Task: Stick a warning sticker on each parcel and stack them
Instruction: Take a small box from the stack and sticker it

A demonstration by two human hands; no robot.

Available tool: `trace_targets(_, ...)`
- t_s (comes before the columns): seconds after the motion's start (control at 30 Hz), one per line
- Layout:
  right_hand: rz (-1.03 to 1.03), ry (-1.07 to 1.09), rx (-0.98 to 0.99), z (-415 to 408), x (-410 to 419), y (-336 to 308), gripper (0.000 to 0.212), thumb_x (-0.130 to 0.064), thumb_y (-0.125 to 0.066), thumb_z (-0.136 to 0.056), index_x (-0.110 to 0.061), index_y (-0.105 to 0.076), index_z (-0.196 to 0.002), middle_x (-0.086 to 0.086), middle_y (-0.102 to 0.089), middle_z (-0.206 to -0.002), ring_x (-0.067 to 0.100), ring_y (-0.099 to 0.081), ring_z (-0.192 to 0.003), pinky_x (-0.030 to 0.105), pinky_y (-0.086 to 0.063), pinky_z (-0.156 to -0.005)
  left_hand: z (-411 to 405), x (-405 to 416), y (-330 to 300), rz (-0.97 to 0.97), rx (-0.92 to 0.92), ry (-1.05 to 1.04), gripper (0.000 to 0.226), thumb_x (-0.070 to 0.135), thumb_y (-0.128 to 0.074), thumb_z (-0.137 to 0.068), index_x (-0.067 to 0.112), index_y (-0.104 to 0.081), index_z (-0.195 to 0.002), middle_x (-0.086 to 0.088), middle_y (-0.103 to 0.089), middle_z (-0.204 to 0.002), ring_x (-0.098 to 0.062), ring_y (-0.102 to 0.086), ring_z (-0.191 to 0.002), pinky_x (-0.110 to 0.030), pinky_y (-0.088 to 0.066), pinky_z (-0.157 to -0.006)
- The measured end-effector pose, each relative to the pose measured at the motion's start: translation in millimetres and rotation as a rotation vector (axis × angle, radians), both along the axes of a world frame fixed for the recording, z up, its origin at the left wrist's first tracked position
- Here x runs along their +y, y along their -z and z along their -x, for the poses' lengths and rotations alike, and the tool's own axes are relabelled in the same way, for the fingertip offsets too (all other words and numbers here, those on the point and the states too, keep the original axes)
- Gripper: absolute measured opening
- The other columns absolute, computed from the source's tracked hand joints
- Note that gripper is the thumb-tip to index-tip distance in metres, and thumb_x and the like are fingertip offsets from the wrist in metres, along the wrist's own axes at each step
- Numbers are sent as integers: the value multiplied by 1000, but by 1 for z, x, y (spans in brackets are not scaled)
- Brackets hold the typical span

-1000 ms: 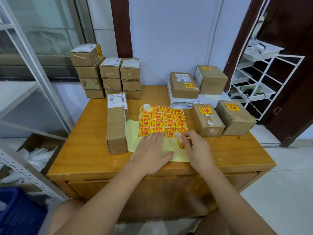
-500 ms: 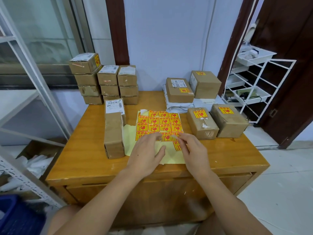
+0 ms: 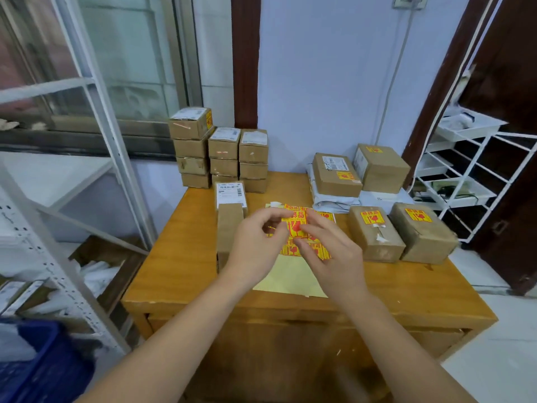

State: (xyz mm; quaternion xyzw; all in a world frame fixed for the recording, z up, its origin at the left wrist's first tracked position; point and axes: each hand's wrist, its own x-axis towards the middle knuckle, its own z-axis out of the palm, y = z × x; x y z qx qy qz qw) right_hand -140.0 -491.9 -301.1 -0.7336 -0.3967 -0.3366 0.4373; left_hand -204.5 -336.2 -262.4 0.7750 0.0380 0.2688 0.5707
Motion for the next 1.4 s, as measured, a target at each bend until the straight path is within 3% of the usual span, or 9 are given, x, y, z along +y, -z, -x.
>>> trace_targets(0.13,-42,-134,337,6,31,-27,33,-35,-74,-88,-20,-74,-117,-7,-65,-128,10,-66,-111,24,-56,-90,6,35,-8,-30,-6,-47,29,8,-72,-91,29,-73,-111,13,-72,-98,-3,-64,-90,-16,-52,-74)
trace_targets(0.2,-114,-207,525,6,51,-38,23,-24,-74,-91,-28,-74,-113,-8,-72,-111,12,-69,-98,29,-59,-82,8,54,-8,-45,11,-54,32,8,-74,-90,30,-72,-113,13,-73,-100,-6,-66,-93,-21,-55,-79)
trace_targets(0.27,-165,-253,670,3,72,-47,23,-15,-73,-92,-34,-74,-106,-6,-74,-96,13,-71,-88,26,-59,-77,11,70,-9,-91,30,-78,33,7,-74,-91,30,-71,-114,13,-72,-102,-4,-65,-94,-16,-52,-78)
trace_targets(0.43,-147,-315,894,-10,111,-54,16,-3,-71,-92,-15,-77,-101,3,-75,-92,17,-73,-84,23,-59,-70,13,102,-9,-80,92,-93,34,5,-72,-92,26,-69,-119,13,-70,-104,-1,-64,-96,-11,-50,-77)
trace_targets(0.57,-131,-255,944,-26,130,-50,16,-5,-69,-93,-16,-77,-102,2,-75,-94,14,-73,-84,22,-59,-71,0,121,-2,-181,191,-109,37,18,-77,-90,32,-61,-121,11,-63,-119,-4,-61,-105,-16,-49,-81)
trace_targets(0.67,-127,-199,984,-38,135,-45,15,-6,-68,-95,-15,-77,-103,0,-75,-93,6,-72,-74,18,-56,-67,-8,128,8,-227,270,-138,55,31,-80,-87,28,-54,-135,12,-54,-130,-6,-56,-116,-20,-46,-90)
trace_targets(0.87,-133,-145,1072,-50,145,-24,14,-10,-71,-93,-15,-78,-104,1,-77,-94,15,-74,-82,25,-61,-74,-12,121,28,-253,309,-136,69,46,-80,-85,31,-45,-142,17,-44,-127,-2,-45,-120,-23,-38,-97)
trace_targets(1.0,-138,-152,1074,-51,149,-22,13,-11,-71,-93,-17,-78,-103,1,-77,-92,9,-70,-75,22,-58,-70,-10,117,36,-317,283,-181,71,51,-78,-84,33,-43,-143,19,-44,-131,-1,-43,-123,-23,-35,-95)
trace_targets(1.4,-71,-95,1008,-51,155,-19,12,-15,-72,-92,-22,-77,-99,-5,-76,-90,13,-72,-81,26,-61,-73,-11,116,38,-446,311,-269,80,63,-72,-84,29,-41,-149,12,-46,-143,-10,-43,-133,-34,-41,-110)
